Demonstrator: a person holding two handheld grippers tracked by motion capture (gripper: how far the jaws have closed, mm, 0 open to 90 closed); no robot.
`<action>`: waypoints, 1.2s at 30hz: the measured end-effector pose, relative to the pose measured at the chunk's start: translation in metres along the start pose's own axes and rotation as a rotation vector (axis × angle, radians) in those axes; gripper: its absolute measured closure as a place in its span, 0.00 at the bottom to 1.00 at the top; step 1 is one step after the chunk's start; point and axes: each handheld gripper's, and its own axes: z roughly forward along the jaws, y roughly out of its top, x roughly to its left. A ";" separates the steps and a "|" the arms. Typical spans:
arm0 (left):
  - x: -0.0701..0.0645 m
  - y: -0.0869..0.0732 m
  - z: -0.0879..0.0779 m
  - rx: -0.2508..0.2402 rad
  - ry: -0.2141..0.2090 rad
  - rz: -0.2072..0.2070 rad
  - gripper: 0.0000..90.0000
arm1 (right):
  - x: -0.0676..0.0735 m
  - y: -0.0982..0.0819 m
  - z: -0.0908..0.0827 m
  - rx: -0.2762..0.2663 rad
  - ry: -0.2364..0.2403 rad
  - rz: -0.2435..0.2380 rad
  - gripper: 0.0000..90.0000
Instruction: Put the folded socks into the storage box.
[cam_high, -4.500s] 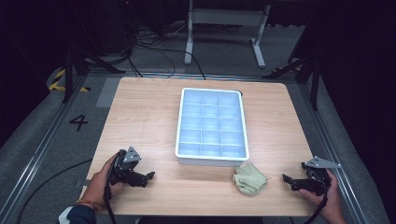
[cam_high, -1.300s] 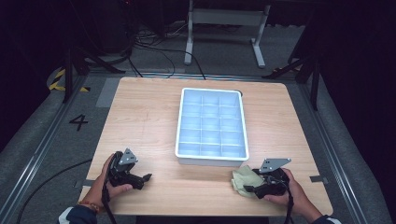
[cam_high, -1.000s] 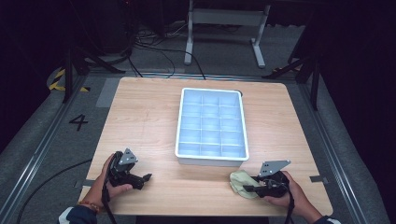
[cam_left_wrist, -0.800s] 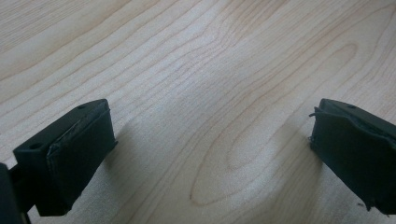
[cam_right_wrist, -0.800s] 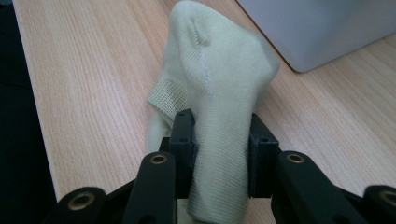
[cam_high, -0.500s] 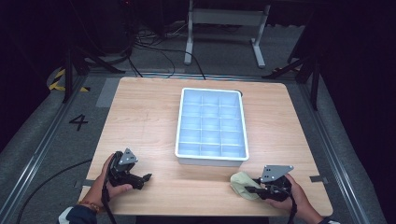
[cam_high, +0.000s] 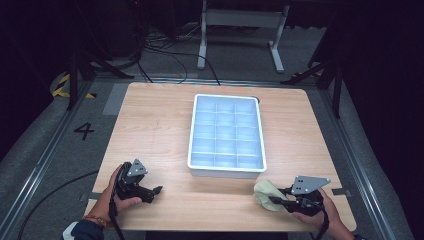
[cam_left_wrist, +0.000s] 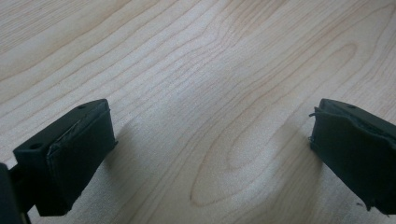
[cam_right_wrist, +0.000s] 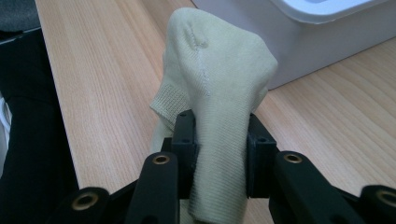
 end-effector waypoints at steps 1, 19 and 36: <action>0.000 0.000 0.000 0.000 0.000 0.000 0.00 | 0.000 0.000 -0.002 -0.005 -0.004 0.000 0.79; 0.000 0.000 0.000 0.001 0.000 -0.008 0.00 | -0.006 0.003 -0.026 -0.079 -0.049 0.006 0.79; 0.000 0.000 0.000 0.002 0.002 -0.007 0.00 | -0.016 0.021 -0.044 -0.138 -0.107 0.002 0.79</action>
